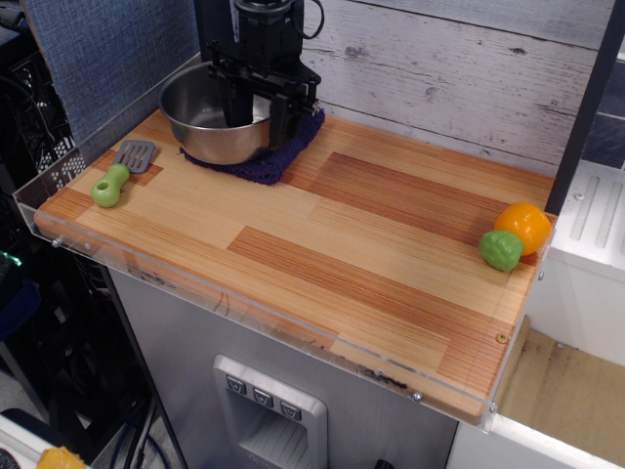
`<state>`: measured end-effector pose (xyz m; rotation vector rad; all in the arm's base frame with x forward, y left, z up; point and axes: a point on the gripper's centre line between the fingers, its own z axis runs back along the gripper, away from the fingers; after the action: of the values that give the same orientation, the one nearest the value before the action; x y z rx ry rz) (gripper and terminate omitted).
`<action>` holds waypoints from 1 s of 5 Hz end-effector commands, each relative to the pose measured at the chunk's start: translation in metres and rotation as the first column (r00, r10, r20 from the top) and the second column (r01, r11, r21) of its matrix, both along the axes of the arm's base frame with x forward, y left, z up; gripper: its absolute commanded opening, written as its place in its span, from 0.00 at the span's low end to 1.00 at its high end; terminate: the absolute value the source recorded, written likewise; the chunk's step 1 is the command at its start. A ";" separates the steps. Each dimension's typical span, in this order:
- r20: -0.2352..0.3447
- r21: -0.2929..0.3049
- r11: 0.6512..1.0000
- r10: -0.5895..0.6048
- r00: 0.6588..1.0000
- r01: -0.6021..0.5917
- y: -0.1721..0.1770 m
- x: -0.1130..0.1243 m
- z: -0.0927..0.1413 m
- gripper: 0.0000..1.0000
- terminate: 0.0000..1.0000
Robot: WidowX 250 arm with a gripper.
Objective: Move the pot between towel and carrot
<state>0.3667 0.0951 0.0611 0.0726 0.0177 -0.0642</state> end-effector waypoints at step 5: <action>0.043 -0.041 0.995 0.095 0.995 -0.093 0.032 -0.013 0.062 0.00 0.00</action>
<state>0.3501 0.1262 0.0884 -0.0052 0.0677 0.0369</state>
